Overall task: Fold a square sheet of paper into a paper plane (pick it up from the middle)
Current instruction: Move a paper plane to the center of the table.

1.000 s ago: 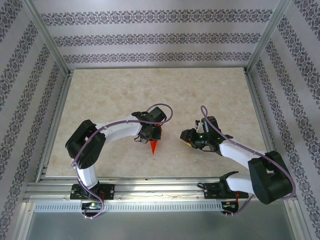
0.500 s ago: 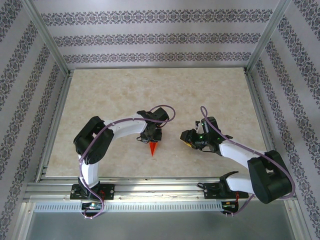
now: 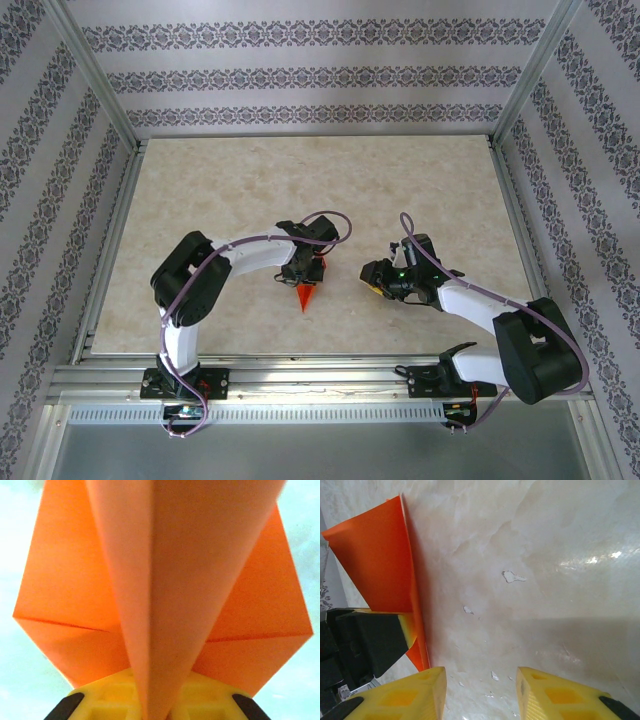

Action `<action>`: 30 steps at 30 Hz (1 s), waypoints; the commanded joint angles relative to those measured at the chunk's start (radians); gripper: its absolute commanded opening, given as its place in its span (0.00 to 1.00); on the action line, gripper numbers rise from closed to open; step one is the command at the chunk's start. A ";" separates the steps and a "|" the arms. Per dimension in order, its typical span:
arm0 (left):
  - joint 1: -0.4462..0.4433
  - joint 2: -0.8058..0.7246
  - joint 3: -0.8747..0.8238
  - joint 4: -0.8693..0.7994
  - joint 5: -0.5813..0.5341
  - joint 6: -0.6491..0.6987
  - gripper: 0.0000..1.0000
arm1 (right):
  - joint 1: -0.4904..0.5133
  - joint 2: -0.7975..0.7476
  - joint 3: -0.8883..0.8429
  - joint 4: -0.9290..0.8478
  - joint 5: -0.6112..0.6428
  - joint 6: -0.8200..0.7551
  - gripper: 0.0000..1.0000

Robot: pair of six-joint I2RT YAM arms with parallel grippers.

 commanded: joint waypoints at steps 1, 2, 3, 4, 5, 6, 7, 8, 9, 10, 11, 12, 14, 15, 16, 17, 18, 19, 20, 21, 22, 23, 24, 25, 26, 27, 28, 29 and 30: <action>0.009 0.024 0.025 -0.054 -0.028 0.003 0.18 | -0.003 0.008 -0.005 0.011 -0.016 -0.008 0.41; 0.008 0.025 0.025 -0.052 -0.030 0.000 0.20 | -0.003 0.009 -0.005 0.012 -0.017 -0.008 0.42; 0.009 0.027 0.026 -0.052 -0.032 -0.002 0.20 | -0.004 0.009 -0.007 0.013 -0.018 -0.008 0.42; 0.008 0.030 0.028 -0.052 -0.035 -0.006 0.21 | -0.004 0.011 -0.006 0.014 -0.017 -0.010 0.42; 0.008 0.033 0.029 -0.051 -0.039 -0.010 0.22 | -0.004 0.013 -0.007 0.014 -0.018 -0.010 0.42; 0.009 0.039 0.031 -0.052 -0.044 -0.015 0.24 | -0.004 0.014 -0.006 0.014 -0.019 -0.011 0.42; 0.008 0.044 0.035 -0.052 -0.050 -0.022 0.27 | -0.004 0.015 -0.007 0.015 -0.020 -0.013 0.42; 0.007 0.051 0.039 -0.053 -0.057 -0.028 0.28 | -0.004 0.015 -0.006 0.015 -0.021 -0.013 0.42; 0.009 0.057 0.044 -0.053 -0.064 -0.034 0.28 | -0.004 0.014 -0.006 0.014 -0.022 -0.015 0.43; 0.009 0.065 0.051 -0.052 -0.072 -0.041 0.29 | -0.004 0.014 -0.006 0.014 -0.022 -0.017 0.42; 0.009 0.075 0.063 -0.058 -0.082 -0.049 0.30 | -0.005 0.011 -0.004 0.013 -0.022 -0.019 0.42; 0.009 0.085 0.077 -0.065 -0.091 -0.055 0.31 | -0.005 0.009 -0.003 0.010 -0.022 -0.021 0.43; 0.009 0.111 0.113 -0.086 -0.119 -0.072 0.35 | -0.005 0.005 0.004 0.001 -0.023 -0.026 0.43; 0.009 0.124 0.132 -0.098 -0.136 -0.081 0.37 | -0.005 0.002 0.005 -0.003 -0.024 -0.028 0.43; 0.009 0.137 0.148 -0.107 -0.145 -0.084 0.37 | -0.007 -0.001 0.006 -0.004 -0.025 -0.029 0.43; 0.009 0.150 0.166 -0.115 -0.154 -0.088 0.38 | -0.007 -0.004 0.006 -0.006 -0.025 -0.030 0.43; 0.009 0.164 0.184 -0.124 -0.166 -0.098 0.38 | -0.008 -0.006 0.007 -0.006 -0.025 -0.031 0.43; 0.009 0.175 0.202 -0.134 -0.174 -0.103 0.39 | -0.008 -0.008 0.007 -0.007 -0.023 -0.032 0.43; 0.009 0.187 0.221 -0.145 -0.185 -0.110 0.40 | -0.010 -0.009 0.008 -0.008 -0.024 -0.033 0.44; 0.009 0.196 0.236 -0.146 -0.189 -0.112 0.41 | -0.012 -0.009 0.009 -0.009 -0.026 -0.035 0.44; 0.009 0.204 0.244 -0.148 -0.192 -0.116 0.42 | -0.014 -0.009 0.009 -0.009 -0.028 -0.037 0.44; 0.009 0.213 0.258 -0.151 -0.191 -0.116 0.43 | -0.017 -0.008 0.011 -0.011 -0.031 -0.038 0.44; 0.011 0.224 0.270 -0.154 -0.189 -0.114 0.43 | -0.020 -0.009 0.011 -0.012 -0.035 -0.040 0.44; 0.011 0.231 0.280 -0.157 -0.185 -0.114 0.43 | -0.019 -0.010 0.011 -0.013 -0.037 -0.041 0.44; 0.012 0.239 0.291 -0.162 -0.182 -0.113 0.43 | -0.022 -0.013 0.010 -0.015 -0.037 -0.041 0.44; 0.012 0.244 0.298 -0.167 -0.184 -0.113 0.44 | -0.024 -0.017 0.009 -0.015 -0.036 -0.041 0.44; 0.013 0.247 0.300 -0.167 -0.184 -0.111 0.44 | -0.024 -0.021 0.007 -0.015 -0.034 -0.039 0.44; 0.015 0.245 0.302 -0.168 -0.183 -0.109 0.44 | -0.024 -0.026 0.004 -0.015 -0.031 -0.036 0.44; 0.016 0.243 0.304 -0.169 -0.182 -0.110 0.45 | -0.024 -0.030 0.002 -0.015 -0.028 -0.033 0.44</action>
